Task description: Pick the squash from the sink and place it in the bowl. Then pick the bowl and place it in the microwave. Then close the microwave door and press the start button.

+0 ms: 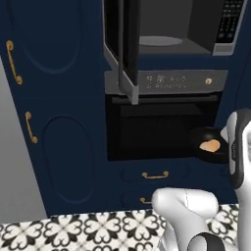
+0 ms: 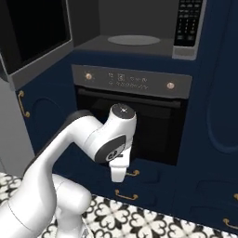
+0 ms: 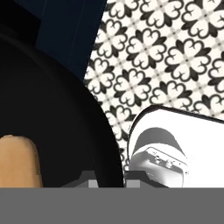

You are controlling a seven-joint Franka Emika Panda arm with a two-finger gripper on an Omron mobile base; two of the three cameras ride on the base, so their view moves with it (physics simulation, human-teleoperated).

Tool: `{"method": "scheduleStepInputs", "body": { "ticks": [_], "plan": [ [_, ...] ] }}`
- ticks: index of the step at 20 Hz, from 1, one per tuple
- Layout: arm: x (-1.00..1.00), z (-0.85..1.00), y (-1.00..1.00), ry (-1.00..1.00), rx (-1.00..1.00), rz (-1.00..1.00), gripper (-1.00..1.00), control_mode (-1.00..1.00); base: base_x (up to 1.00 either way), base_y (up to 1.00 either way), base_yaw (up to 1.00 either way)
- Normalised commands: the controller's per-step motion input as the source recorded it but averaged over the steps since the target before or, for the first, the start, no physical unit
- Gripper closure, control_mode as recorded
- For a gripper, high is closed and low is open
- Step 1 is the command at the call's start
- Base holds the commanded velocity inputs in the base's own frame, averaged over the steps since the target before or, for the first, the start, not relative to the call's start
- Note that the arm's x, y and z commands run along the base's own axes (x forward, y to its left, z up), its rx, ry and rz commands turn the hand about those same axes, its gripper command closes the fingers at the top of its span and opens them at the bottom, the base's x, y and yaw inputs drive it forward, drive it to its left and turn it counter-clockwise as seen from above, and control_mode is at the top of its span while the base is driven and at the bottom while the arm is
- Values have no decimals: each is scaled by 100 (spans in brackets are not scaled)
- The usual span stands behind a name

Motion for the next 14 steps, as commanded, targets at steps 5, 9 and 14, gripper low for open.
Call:
{"method": "scheduleStepInputs", "body": {
  "ticks": [5, 9, 14],
  "plan": [
    [0, 0, 0, 0, 0, 0, 100, 100, 48, 0, 0],
    [0, 0, 0, 0, 0, 0, 100, 100, 57, 0, -1],
    [0, 0, 0, 0, 0, 0, 100, 100, 49, 0, -1]
  ]
}}
